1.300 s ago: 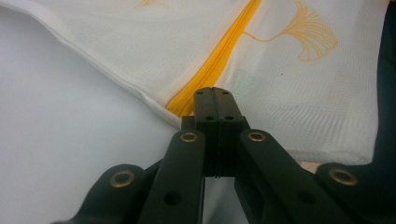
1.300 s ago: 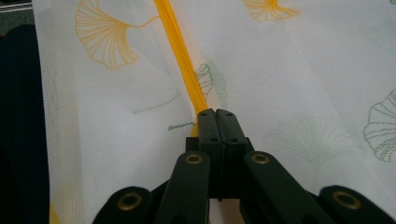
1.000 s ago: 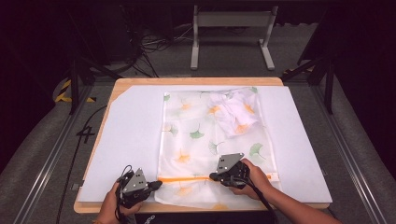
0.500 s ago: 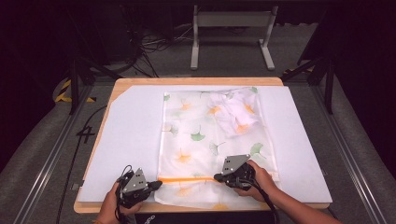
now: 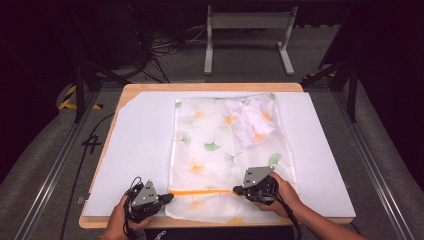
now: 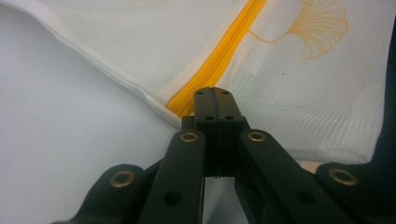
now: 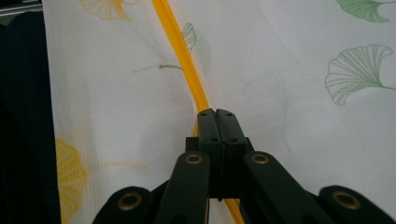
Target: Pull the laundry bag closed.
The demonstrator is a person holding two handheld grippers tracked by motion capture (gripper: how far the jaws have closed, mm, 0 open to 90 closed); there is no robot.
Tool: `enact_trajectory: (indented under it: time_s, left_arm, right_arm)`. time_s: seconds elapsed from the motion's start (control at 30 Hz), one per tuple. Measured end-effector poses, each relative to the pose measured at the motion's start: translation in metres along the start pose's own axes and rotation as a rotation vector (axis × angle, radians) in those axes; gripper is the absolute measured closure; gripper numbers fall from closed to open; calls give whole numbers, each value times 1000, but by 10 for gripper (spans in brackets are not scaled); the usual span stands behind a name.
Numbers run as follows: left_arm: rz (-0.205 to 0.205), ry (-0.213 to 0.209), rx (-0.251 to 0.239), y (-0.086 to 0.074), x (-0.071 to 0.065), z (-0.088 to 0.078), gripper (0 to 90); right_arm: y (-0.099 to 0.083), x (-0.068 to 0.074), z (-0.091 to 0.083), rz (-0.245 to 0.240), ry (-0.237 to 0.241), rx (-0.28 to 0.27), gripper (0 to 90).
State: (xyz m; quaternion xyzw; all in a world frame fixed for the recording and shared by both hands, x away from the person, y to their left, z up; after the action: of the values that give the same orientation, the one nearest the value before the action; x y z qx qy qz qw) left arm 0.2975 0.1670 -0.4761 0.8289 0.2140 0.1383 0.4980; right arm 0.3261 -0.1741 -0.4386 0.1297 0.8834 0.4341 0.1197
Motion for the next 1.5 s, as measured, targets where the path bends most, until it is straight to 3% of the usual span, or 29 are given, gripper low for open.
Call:
enact_trajectory:
  time_s: [0.5, 1.2, 1.5]
  left_arm:
    - [-8, -5, -2, 0, 1, 0, 900]
    - [-14, -6, -7, -1, 2, 0, 900]
    - [-17, -5, -9, -1, 2, 0, 900]
  right_arm:
    - [-25, -12, -27, 47, -57, 31, 900]
    - [-48, -18, -55, 120, -113, 24, 900]
    - [-56, -21, -69, 129, -140, 28, 900]
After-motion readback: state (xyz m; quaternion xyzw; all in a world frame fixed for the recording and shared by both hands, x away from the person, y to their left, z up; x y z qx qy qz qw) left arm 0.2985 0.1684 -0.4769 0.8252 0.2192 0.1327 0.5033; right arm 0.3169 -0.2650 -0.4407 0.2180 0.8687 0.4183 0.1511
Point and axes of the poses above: each handheld gripper's, and its own axes: z roughly forward along the jaws, y roughly out of its top, x roughly to its left, the point moved 2 cm from there along z, roughly forward along the jaws, and after that the axes turned 13 degrees about -x, right-handed, at the moved point
